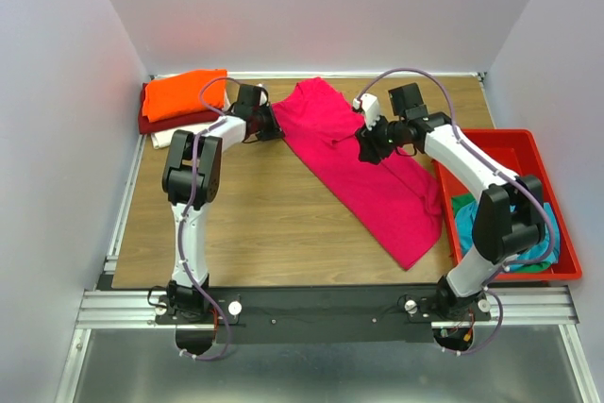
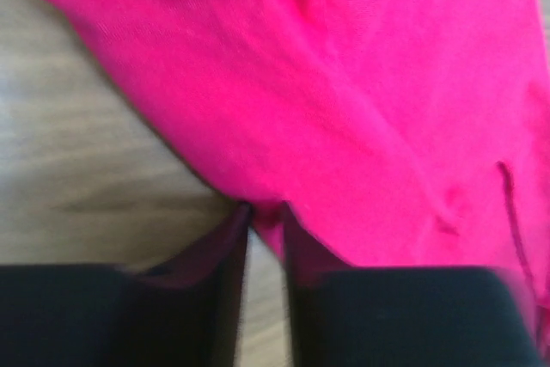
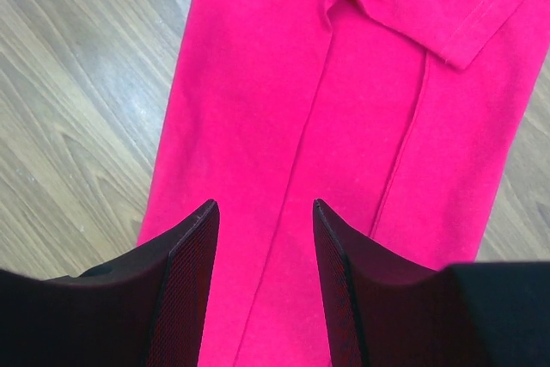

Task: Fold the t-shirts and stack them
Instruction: Fold the tshirt

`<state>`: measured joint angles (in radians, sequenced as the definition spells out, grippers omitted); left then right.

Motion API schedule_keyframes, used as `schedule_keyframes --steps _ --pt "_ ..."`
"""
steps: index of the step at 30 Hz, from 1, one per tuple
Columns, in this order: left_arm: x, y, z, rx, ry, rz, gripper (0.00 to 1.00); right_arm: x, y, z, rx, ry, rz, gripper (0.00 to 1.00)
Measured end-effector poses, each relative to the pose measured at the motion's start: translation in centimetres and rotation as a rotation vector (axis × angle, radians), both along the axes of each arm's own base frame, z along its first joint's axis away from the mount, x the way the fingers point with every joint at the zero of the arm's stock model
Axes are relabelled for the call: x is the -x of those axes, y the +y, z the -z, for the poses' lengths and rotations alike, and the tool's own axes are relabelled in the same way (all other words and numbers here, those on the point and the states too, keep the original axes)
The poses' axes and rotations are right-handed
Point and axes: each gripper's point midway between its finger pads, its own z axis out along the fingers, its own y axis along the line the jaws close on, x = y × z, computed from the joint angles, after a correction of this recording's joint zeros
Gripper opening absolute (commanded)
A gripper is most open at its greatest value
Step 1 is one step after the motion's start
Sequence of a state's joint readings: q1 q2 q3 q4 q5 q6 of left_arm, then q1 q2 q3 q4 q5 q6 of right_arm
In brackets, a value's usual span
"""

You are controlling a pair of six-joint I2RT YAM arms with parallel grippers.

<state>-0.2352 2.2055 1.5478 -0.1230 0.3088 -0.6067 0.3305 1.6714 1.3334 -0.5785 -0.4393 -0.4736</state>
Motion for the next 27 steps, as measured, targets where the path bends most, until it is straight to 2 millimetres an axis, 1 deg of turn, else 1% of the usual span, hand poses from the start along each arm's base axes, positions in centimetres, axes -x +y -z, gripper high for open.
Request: schedule_keyframes --steps 2,6,9,10,13,14,15,16,17,19,20,21,22,23,25,26,27 --pt "-0.5 0.1 0.3 -0.01 0.005 -0.004 0.0 0.2 -0.1 0.0 0.0 -0.001 0.0 0.55" --pt "-0.9 1.2 0.2 -0.024 0.005 -0.011 0.0 1.0 0.0 0.5 -0.001 0.002 -0.036 0.57" --pt "-1.6 3.0 0.0 -0.036 0.02 -0.037 0.0 2.7 0.1 1.7 0.017 0.022 -0.112 0.57" --pt "-2.1 3.9 -0.3 -0.044 0.021 -0.05 0.0 3.1 0.3 2.2 0.027 0.026 -0.133 0.57" --pt "-3.3 6.3 -1.4 -0.067 0.005 -0.085 0.0 6.0 1.7 4.3 0.083 0.056 -0.238 0.58" --pt "-3.9 7.4 -2.0 -0.072 -0.008 -0.103 0.0 7.2 2.4 4.9 0.104 0.068 -0.279 0.58" --pt "-4.1 8.2 -2.3 -0.074 -0.014 -0.114 0.0 8.4 3.1 5.5 0.129 0.076 -0.322 0.58" --pt "-4.1 8.8 -2.5 -0.076 -0.015 -0.122 0.0 9.3 3.6 5.9 0.151 0.08 -0.352 0.58" --pt "-4.2 9.8 -2.6 -0.079 -0.013 -0.136 0.01 10.0 4.1 6.1 0.172 0.078 -0.379 0.58" --pt "-4.2 11.4 -2.9 -0.085 -0.005 -0.154 0.14 10.2 4.4 6.2 0.198 0.064 -0.39 0.59" --pt "-4.3 11.9 -3.2 -0.086 -0.006 -0.15 0.21 9.9 4.2 6.1 0.216 0.054 -0.378 0.59" --pt "-4.4 12.5 -3.6 -0.086 -0.007 -0.147 0.32 9.4 3.8 6.0 0.234 0.043 -0.358 0.59" --pt "-4.4 13.0 -4.1 -0.084 -0.01 -0.141 0.36 8.9 3.6 5.8 0.245 0.035 -0.339 0.6" --pt "-4.6 13.3 -4.7 -0.081 -0.024 -0.124 0.42 8.4 3.4 5.6 0.252 0.026 -0.322 0.61" --pt "-4.8 13.6 -6.1 -0.075 -0.062 -0.094 0.47 7.5 2.9 5.2 0.259 0.011 -0.291 0.63" --pt "-4.5 13.4 -6.7 -0.068 -0.075 -0.072 0.5 7.3 2.6 5.2 0.262 0.009 -0.282 0.64" --pt "-4.2 13.0 -7.4 -0.056 -0.086 -0.05 0.51 7.2 2.3 5.2 0.264 0.012 -0.273 0.64"
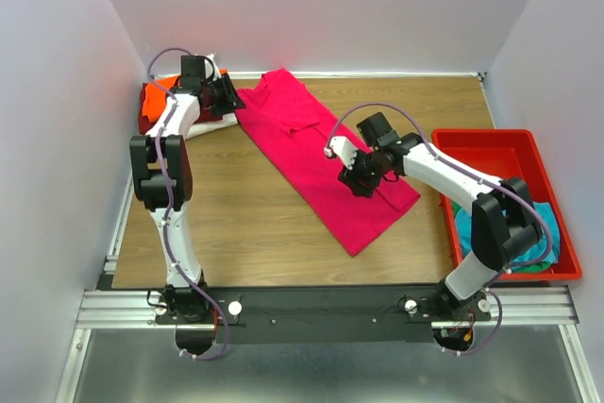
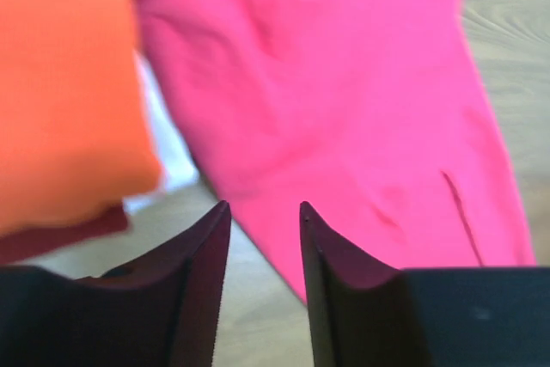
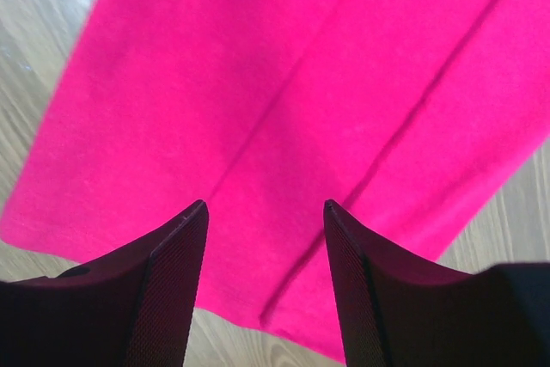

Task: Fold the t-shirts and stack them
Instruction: Fold the tshirt

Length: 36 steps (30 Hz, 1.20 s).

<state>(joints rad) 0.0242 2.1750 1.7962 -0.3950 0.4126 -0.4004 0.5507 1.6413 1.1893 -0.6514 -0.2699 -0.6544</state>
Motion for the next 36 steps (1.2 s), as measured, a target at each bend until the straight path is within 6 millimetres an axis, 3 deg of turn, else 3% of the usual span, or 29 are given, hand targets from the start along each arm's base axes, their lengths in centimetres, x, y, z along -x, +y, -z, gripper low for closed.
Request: schedule_keyframes --steps 2,7,10,13,16,20,23,26,31,33,34,36 --pt "0.8 -0.6 -1.7 0.005 -0.032 0.035 0.53 -0.3 -0.8 0.1 0.001 0.004 0.013 0.66" --pt "3.9 -3.2 -8.5 -0.026 -0.192 0.13 0.54 -0.9 -3.8 -0.7 -0.061 0.019 0.019 0.7" --pt "7.1 -5.6 -12.0 -0.078 -0.302 0.203 0.54 -1.2 -5.4 -1.2 -0.068 -0.037 -0.054 0.75" --pt "11.1 -9.1 -13.4 -0.127 -0.374 0.302 0.54 -0.7 -6.7 -0.2 -0.023 -0.085 -0.18 0.77" --pt "16.0 -13.7 -12.2 -0.154 -0.395 0.445 0.54 0.0 -8.3 1.2 0.024 -0.096 -0.278 0.77" --pt "23.9 -18.8 -7.9 -0.173 -0.348 0.658 0.54 -0.8 -11.6 1.5 0.091 -0.13 -0.349 0.77" --pt "29.9 -21.0 -4.7 -0.175 -0.305 0.788 0.54 -0.7 -12.8 2.3 0.139 -0.127 -0.406 0.76" --pt "33.9 -22.8 -3.3 -0.161 -0.297 0.875 0.54 0.5 -13.5 3.9 0.173 -0.084 -0.464 0.75" --pt "36.7 -24.2 -2.0 -0.116 -0.283 0.905 0.54 2.1 -14.1 6.2 0.192 -0.003 -0.51 0.69" --pt "37.0 -24.1 -1.3 -0.111 -0.262 0.883 0.54 2.3 -14.3 6.7 0.201 0.016 -0.513 0.55" --pt "36.9 -23.9 -1.1 -0.114 -0.255 0.864 0.54 2.5 -14.4 7.0 0.204 0.032 -0.513 0.42" --pt "36.8 -23.4 -1.1 -0.118 -0.255 0.826 0.54 2.5 -14.6 7.0 0.217 0.036 -0.513 0.31"
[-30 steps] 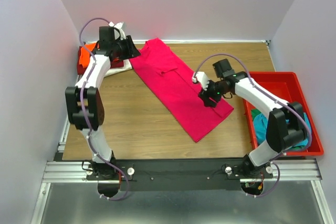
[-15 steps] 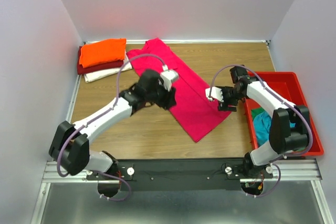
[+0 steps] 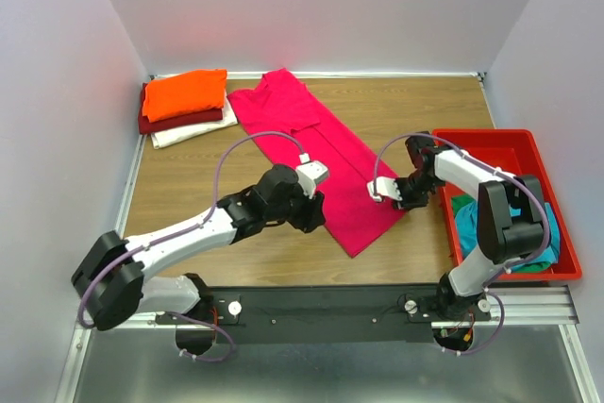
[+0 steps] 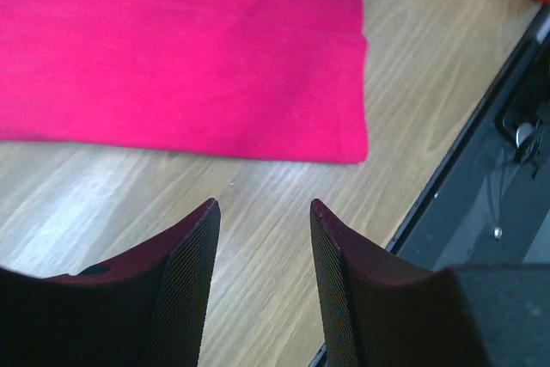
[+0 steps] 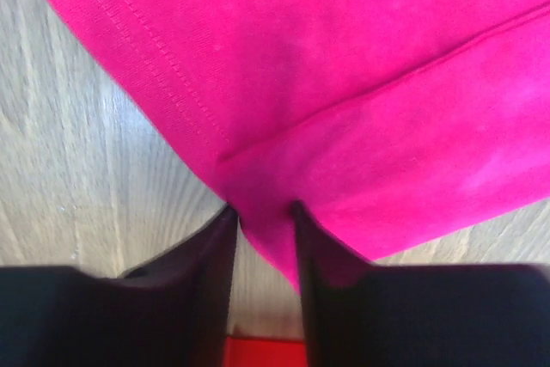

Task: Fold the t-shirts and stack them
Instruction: Fold the tshirt

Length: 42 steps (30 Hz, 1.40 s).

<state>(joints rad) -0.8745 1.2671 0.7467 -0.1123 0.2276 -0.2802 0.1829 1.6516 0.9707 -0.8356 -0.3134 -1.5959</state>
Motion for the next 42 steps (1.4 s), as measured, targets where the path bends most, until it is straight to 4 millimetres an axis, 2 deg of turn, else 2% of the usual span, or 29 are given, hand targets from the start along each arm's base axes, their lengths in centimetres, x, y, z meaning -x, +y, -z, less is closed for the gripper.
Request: schedule_keyframes --steps 2,3,6,8,10,12,15,18,20,22,24,25,27,28,29,31,33,34,35,36,37,38,40,41,42 --pt "-0.3 0.6 -1.3 0.018 -0.029 -0.045 0.54 0.0 -0.1 0.1 0.018 -0.003 -0.001 0.19" --pt "-0.5 0.8 -2.0 0.031 -0.046 -0.06 0.55 0.0 0.0 0.1 0.022 -0.005 -0.003 0.17" --pt "-1.2 1.9 -5.4 0.083 -0.122 -0.13 0.57 0.2 0.1 0.2 0.047 -0.035 -0.015 0.13" --pt "-1.6 2.8 -8.1 0.12 -0.18 -0.182 0.58 1.1 0.5 0.1 0.07 -0.054 -0.045 0.13" --pt "-2.1 3.8 -10.0 0.141 -0.225 -0.229 0.6 3.0 1.4 0.2 0.094 -0.056 -0.098 0.13" --pt "-2.2 4.6 -11.8 0.167 -0.262 -0.264 0.6 5.9 3.5 0.1 0.103 -0.036 -0.19 0.13" --pt "-2.4 5.7 -13.0 0.181 -0.298 -0.311 0.61 9.5 5.8 -0.3 0.117 0.015 -0.283 0.13" --pt "-2.7 6.2 -13.0 0.169 -0.306 -0.339 0.6 12.4 7.8 -1.0 0.125 0.058 -0.347 0.23" --pt "-2.8 6.6 -12.6 0.15 -0.303 -0.352 0.61 14.2 9.3 -1.7 0.123 0.086 -0.376 0.39" --pt "-2.9 6.8 -12.4 0.136 -0.301 -0.362 0.62 15.1 10.2 -2.5 0.122 0.098 -0.376 0.5" --pt "-3.0 7.1 -12.3 0.125 -0.304 -0.375 0.65 15.3 11.0 -3.5 0.115 0.095 -0.344 0.53" --pt "-3.1 7.2 -12.3 0.124 -0.306 -0.38 0.66 14.7 11.9 -4.5 0.091 0.077 -0.299 0.54" --pt "-3.2 7.6 -12.5 0.123 -0.318 -0.393 0.69 12.8 13.4 -7.1 0.039 0.047 -0.193 0.57" --pt "-3.2 7.8 -12.7 0.123 -0.328 -0.4 0.69 10.8 14.6 -9.0 -0.037 0.031 -0.105 0.63" --pt "-3.3 8.0 -13.0 0.122 -0.342 -0.406 0.71 8.4 15.2 -11.0 -0.102 -0.003 -0.033 0.64" --pt "-3.5 8.4 -13.8 0.125 -0.365 -0.421 0.73 2.0 15.1 -14.5 -0.237 -0.07 0.186 0.65" --pt "-3.9 8.8 -14.6 0.126 -0.391 -0.44 0.75 -3.8 13.8 -16.3 -0.323 -0.102 0.374 0.64" --pt "-4.1 9.0 -15.0 0.124 -0.405 -0.451 0.75 -5.7 13.4 -16.6 -0.35 -0.096 0.438 0.63" --pt "-4.2 9.2 -15.5 0.124 -0.421 -0.461 0.76 -9.2 13.1 -16.8 -0.401 -0.085 0.534 0.58" --pt "-4.4 9.5 -15.9 0.12 -0.436 -0.475 0.76 -12.4 12.9 -16.4 -0.446 -0.047 0.629 0.58" --pt "-4.5 9.6 -16.0 0.119 -0.442 -0.479 0.75 -14.3 12.7 -16.0 -0.468 -0.023 0.684 0.57" --pt "-4.7 9.9 -16.2 0.114 -0.455 -0.49 0.75 -17.7 12.5 -14.8 -0.511 0.013 0.769 0.57" --pt "-4.9 10.2 -16.3 0.103 -0.467 -0.506 0.75 -20.8 12.7 -13.3 -0.554 0.08 0.874 0.57" --pt "-5.0 10.4 -16.4 0.098 -0.473 -0.514 0.75 -23.1 13.1 -11.9 -0.584 0.142 0.964 0.57" --pt "-5.1 10.5 -16.4 0.094 -0.476 -0.518 0.75 -25.0 13.6 -11.4 -0.618 0.158 1.008 0.57"
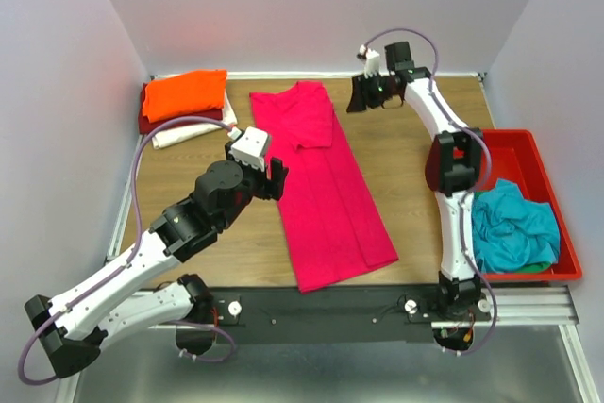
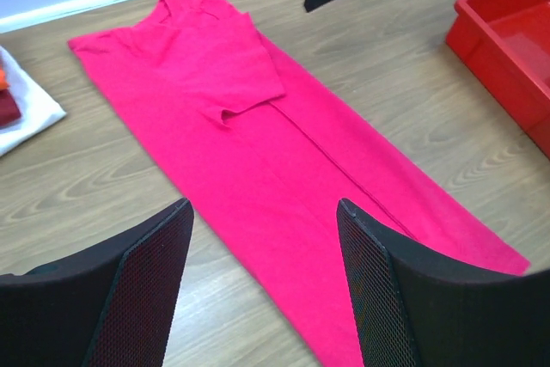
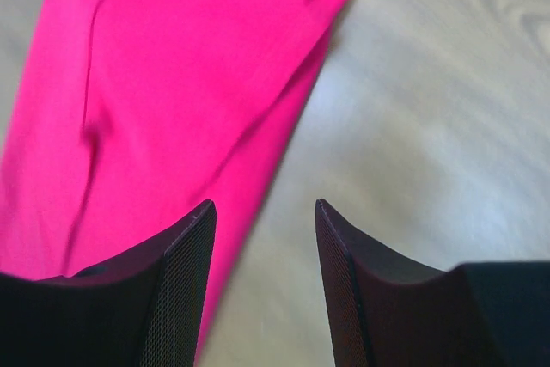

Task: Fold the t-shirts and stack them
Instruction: Fold the tshirt

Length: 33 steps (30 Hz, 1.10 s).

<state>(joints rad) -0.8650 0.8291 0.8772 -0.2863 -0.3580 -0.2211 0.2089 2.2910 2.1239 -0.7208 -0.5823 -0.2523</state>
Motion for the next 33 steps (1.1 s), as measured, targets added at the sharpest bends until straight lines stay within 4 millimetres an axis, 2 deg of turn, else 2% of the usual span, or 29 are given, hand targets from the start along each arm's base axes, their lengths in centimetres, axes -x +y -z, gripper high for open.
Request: schedule_keyframes --steps 2,4,8,11,18,22,27,30,33 --pt "-0.1 0.3 -0.1 -0.002 -0.007 -0.012 0.75 -2.9 1.0 1.8 -0.066 0.055 0.092 0.58" --pt "-0.1 0.6 -0.4 0.001 -0.016 -0.02 0.75 -4.4 1.7 3.6 -0.107 0.097 0.156 0.57" --pt "0.0 1.2 -1.1 0.01 -0.036 -0.037 0.76 -5.5 2.4 6.2 -0.174 0.19 0.263 0.56" --pt "-0.1 1.4 -1.1 0.005 -0.042 -0.043 0.76 -6.7 3.0 7.2 -0.224 0.209 0.311 0.54" --pt "-1.0 0.7 0.9 -0.064 -0.004 -0.052 0.75 -9.4 4.1 8.7 -0.326 0.203 0.367 0.49" --pt "-1.4 0.3 1.8 -0.092 0.016 -0.051 0.76 -9.9 4.6 8.7 -0.367 0.208 0.368 0.47" --pt "-1.7 0.0 1.6 -0.098 0.016 -0.05 0.75 -10.1 5.4 8.9 -0.424 0.23 0.36 0.43" --pt "-1.8 -0.1 1.5 -0.097 0.015 -0.049 0.75 -10.1 5.7 8.9 -0.448 0.24 0.354 0.37" --pt "-1.9 -0.2 1.6 -0.102 0.019 -0.049 0.75 -10.1 5.9 9.1 -0.462 0.253 0.354 0.27"
